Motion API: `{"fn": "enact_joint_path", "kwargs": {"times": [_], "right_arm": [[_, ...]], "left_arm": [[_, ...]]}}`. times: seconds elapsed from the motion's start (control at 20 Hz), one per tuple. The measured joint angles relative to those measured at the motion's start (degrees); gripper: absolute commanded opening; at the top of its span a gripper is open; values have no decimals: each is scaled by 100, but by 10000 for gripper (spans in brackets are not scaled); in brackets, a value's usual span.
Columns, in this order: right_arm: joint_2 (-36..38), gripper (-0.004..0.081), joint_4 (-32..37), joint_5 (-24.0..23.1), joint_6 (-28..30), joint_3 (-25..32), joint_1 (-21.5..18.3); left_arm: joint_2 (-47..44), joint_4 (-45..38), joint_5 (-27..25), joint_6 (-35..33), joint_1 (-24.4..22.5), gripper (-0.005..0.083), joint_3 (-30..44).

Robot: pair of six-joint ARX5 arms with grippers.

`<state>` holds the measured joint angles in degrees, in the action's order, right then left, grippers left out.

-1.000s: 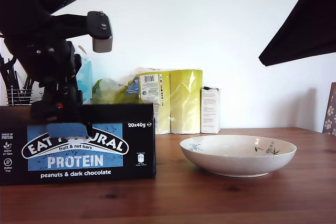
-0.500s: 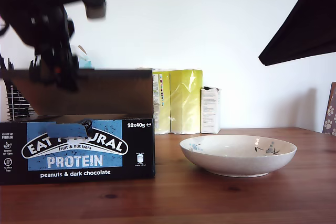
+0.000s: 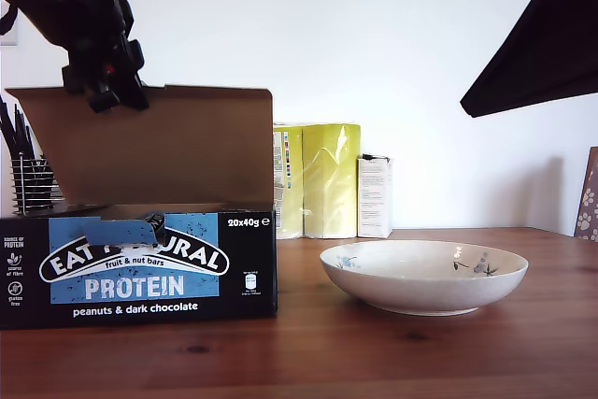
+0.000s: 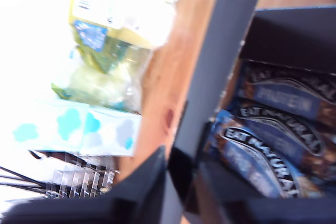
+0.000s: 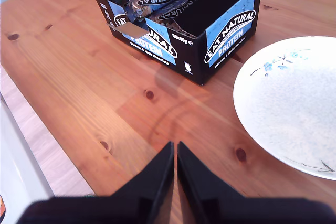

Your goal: Open the carton box of snackbars

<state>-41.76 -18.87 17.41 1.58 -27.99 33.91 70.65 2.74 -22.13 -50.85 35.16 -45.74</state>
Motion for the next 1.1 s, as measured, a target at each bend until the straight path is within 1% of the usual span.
{"fn": "enact_joint_path", "kwargs": {"times": [0.2,0.4,0.85,1.1], "right_arm": [[0,-13,0,0,0,0,0],[0,-13,0,0,0,0,0],[0,-13,0,2,0,0,0],[0,-13,0,4,-2,0,0]], "left_arm": [[0,-120,2,-310,-2,-24,0],[-35,68,-55,-361,48,-24,0],[-896,1106,-96,-282,308,-24,2],[-1176,1655,-212,-205,691,-24,7]]}}
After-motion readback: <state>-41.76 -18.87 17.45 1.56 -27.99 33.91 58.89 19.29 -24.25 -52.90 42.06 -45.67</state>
